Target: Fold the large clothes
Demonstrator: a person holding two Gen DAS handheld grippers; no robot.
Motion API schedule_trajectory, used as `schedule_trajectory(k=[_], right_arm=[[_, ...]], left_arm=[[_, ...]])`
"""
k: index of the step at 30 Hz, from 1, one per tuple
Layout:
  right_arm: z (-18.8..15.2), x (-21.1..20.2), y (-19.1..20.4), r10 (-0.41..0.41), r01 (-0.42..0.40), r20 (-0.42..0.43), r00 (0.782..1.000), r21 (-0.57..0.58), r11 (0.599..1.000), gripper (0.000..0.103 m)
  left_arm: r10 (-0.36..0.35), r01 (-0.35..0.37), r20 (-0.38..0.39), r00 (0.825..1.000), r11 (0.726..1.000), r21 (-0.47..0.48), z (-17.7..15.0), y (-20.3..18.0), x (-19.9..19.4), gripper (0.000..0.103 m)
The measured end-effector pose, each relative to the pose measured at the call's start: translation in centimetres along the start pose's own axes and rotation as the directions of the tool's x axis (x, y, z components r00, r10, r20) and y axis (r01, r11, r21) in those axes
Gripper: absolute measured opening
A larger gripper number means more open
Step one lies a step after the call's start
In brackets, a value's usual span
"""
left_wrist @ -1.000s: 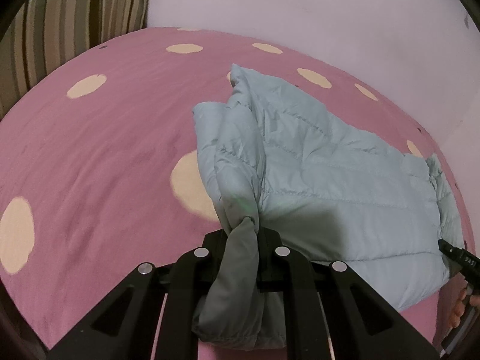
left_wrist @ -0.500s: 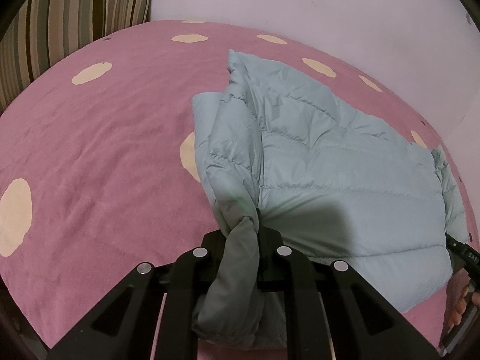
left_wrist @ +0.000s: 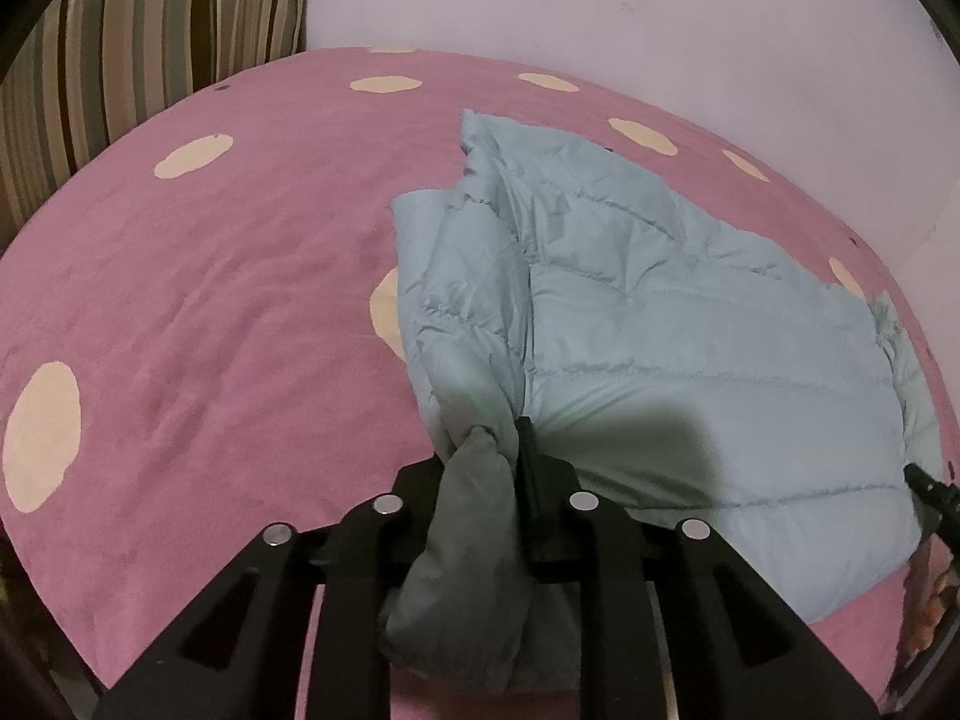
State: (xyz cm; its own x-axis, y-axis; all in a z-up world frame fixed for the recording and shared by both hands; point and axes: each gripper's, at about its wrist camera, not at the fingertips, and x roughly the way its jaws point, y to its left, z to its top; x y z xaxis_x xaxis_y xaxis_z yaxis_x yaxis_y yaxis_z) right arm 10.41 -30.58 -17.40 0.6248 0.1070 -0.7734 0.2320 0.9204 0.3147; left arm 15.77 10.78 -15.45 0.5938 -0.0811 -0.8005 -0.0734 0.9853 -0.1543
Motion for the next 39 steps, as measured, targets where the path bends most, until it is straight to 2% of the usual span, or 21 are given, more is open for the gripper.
schedule_trajectory(k=[4,9,13,18,21,25,27,33,39], right_arm=[[0.2,-0.8,-0.7,-0.009,0.009,0.016,1.0,0.014,1.0,0.05],[0.3,-2.1,-1.5,-0.026,0.025,0.046,0.999,0.038,0.999,0.05],[0.6,-3.8,-1.6,-0.074,0.07,0.084,0.994,0.043,0.997,0.05],[0.6,-5.6,-0.7,-0.111,0.11,0.13,0.985,0.014,0.994,0.05],[0.4,-6.4,0.8,-0.105,0.109,0.154,0.983,-0.021,0.994,0.05],[0.3,-6.8,3.5,-0.066,0.08,0.163,0.984,-0.082,0.993,0.048],[0.1,-6.4,5.4,-0.03,0.049,0.147,0.989,-0.123,0.991,0.042],[-0.4,-4.1,11.6,0.05,-0.031,0.072,0.996,-0.245,0.969,0.04],[-0.1,-2.2,16.6,0.083,-0.066,0.039,0.996,-0.323,0.944,0.04]], left_arm=[[0.02,-0.02,0.003,1.0,1.0,0.0,-0.1,0.2,-0.3,0.03],[0.019,-0.019,0.008,1.0,0.998,-0.056,-0.3,1.4,-1.1,0.048],[0.008,-0.006,0.015,1.0,0.994,-0.111,-0.3,3.0,-2.1,0.053],[0.008,-0.005,0.02,1.0,0.993,-0.118,0.0,3.5,-3.4,0.057],[0.002,0.001,0.031,1.0,0.994,-0.106,0.5,3.4,-4.3,0.064],[0.001,0.003,0.048,0.999,0.997,-0.078,1.4,2.6,-4.9,0.064],[-0.001,0.005,0.044,0.999,0.998,-0.07,1.8,2.3,-4.7,0.064],[-0.004,0.004,0.01,1.0,1.0,-0.013,3.1,0.8,-3.2,0.064],[-0.006,0.006,0.002,1.0,1.0,0.008,3.6,0.4,-2.6,0.064]])
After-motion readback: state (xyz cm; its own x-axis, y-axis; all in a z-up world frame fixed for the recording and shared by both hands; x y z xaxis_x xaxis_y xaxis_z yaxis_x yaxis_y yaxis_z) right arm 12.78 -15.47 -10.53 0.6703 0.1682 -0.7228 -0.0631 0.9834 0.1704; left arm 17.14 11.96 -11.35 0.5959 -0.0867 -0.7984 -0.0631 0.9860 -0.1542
